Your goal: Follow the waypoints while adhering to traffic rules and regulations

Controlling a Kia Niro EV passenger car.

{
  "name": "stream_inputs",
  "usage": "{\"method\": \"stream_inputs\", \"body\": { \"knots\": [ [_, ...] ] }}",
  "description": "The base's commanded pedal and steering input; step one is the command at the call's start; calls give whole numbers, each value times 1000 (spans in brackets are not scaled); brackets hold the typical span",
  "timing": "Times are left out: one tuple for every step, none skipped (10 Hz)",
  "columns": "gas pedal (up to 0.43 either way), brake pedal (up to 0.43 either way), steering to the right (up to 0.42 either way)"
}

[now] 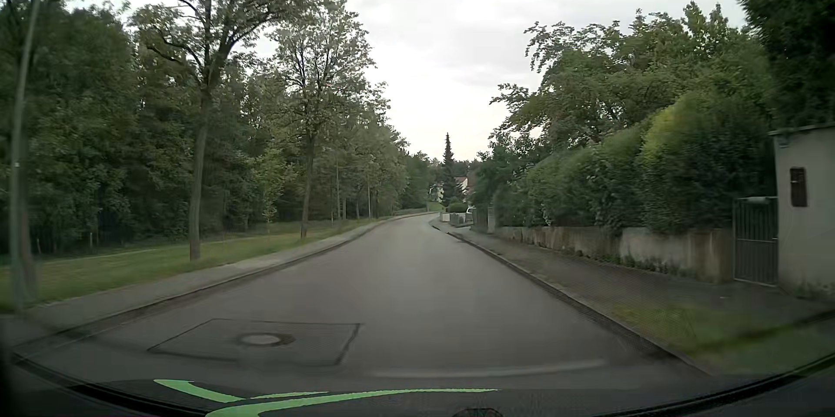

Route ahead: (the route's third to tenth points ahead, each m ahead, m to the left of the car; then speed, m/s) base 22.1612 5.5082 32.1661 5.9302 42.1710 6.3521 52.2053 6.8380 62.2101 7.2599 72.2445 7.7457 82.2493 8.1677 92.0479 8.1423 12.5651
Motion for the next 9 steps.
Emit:
{"method": "stream_inputs", "body": {
  "knots": [
    [67,0,-12],
    [67,0,-10],
    [67,0,-10],
    [67,0,-10],
    [67,0,-10],
    [67,0,-11],
    [67,0,-12],
    [67,0,-14],
    [67,0,-14]
  ]
}}
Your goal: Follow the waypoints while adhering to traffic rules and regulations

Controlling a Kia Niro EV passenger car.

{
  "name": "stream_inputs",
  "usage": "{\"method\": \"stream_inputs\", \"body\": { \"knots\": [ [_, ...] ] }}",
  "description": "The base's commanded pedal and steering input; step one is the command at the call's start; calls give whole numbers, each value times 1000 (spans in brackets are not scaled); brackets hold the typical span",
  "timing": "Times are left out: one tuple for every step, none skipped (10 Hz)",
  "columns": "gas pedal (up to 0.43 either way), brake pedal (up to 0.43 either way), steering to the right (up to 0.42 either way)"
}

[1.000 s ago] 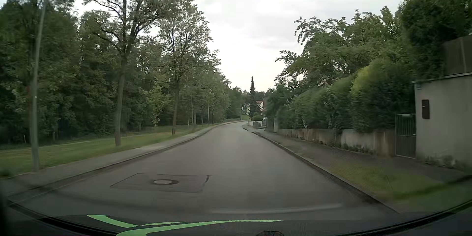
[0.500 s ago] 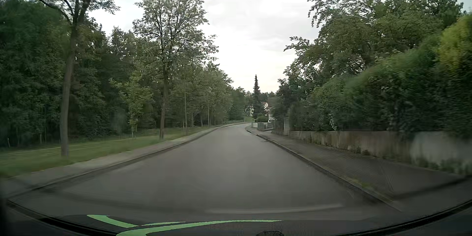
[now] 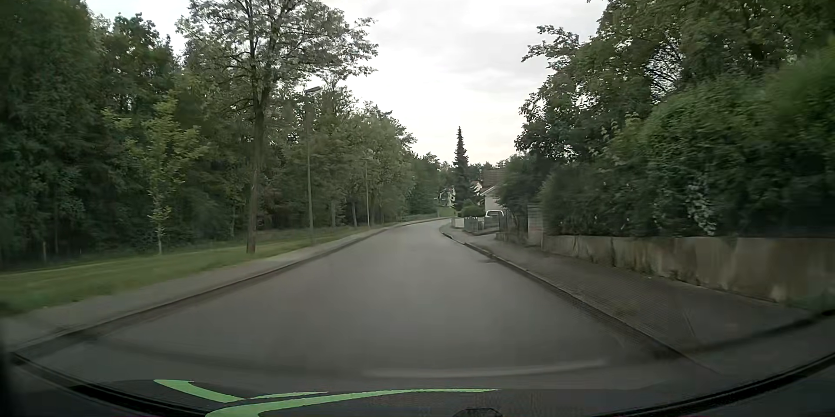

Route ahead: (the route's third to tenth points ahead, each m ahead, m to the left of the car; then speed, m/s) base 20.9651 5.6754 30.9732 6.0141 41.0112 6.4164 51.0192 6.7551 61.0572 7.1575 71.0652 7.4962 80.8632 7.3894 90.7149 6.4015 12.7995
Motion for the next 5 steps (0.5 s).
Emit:
{"method": "stream_inputs", "body": {
  "knots": [
    [67,0,-10],
    [79,0,-8],
    [79,0,-8],
    [79,0,-8],
    [79,0,-8]
  ]
}}
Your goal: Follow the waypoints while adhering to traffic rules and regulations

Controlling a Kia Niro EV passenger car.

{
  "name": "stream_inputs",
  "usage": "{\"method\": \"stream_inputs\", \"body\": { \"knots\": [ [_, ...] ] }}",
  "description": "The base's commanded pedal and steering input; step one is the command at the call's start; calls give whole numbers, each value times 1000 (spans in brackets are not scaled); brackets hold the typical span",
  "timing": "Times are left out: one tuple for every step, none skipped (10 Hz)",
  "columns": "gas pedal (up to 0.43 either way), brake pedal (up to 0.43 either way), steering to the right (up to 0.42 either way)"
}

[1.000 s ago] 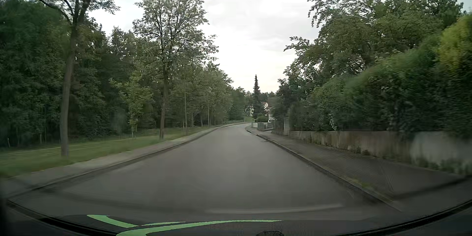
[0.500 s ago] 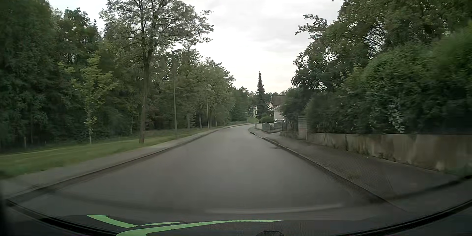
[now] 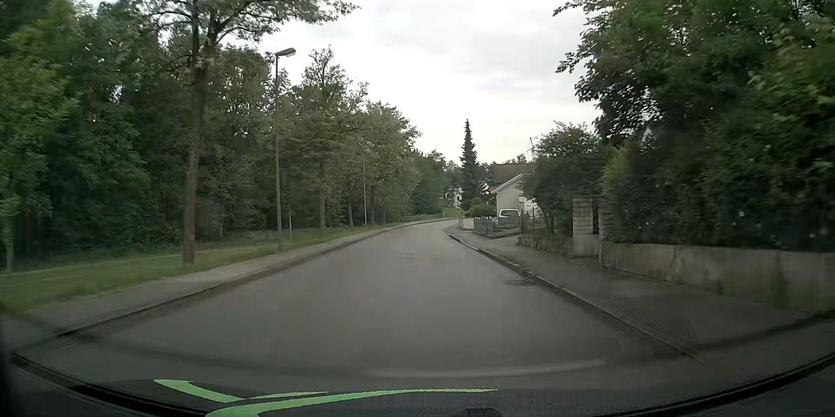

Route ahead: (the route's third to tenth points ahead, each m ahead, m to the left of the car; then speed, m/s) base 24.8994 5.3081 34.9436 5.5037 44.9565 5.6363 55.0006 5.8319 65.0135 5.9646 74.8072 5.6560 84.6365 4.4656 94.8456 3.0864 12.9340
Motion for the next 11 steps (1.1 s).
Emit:
{"method": "stream_inputs", "body": {
  "knots": [
    [79,0,-8],
    [79,0,-8],
    [79,0,-8],
    [67,0,-8],
    [59,0,-9],
    [59,0,-10],
    [59,0,-10],
    [28,0,-10],
    [0,0,-11],
    [0,0,-11],
    [0,0,-10]
  ]
}}
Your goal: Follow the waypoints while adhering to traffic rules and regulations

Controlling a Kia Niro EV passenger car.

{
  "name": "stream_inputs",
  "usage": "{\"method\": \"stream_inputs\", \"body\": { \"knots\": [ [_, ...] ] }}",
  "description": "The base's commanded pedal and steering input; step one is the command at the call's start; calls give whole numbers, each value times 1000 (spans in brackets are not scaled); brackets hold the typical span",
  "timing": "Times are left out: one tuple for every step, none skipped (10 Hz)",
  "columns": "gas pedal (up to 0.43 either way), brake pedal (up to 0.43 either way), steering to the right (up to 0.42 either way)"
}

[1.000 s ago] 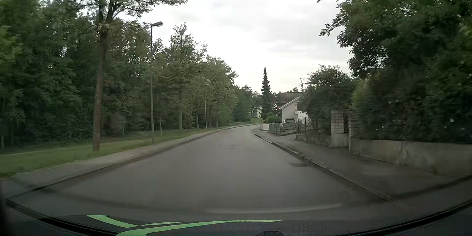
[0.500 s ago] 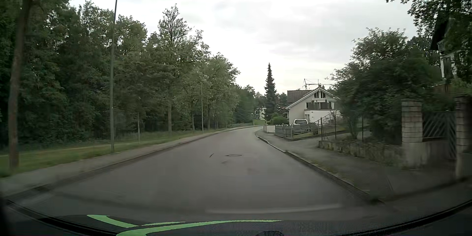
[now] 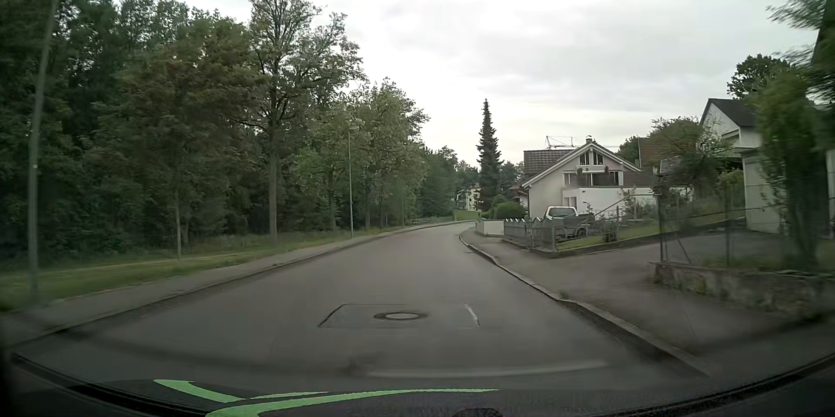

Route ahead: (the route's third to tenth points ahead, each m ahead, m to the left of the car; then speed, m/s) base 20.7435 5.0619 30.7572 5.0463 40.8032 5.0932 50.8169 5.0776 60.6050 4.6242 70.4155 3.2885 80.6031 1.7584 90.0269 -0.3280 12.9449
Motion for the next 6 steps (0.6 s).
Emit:
{"method": "stream_inputs", "body": {
  "knots": [
    [0,0,-8],
    [0,0,-5],
    [0,0,-4],
    [0,0,-5],
    [0,0,-5],
    [0,0,-5]
  ]
}}
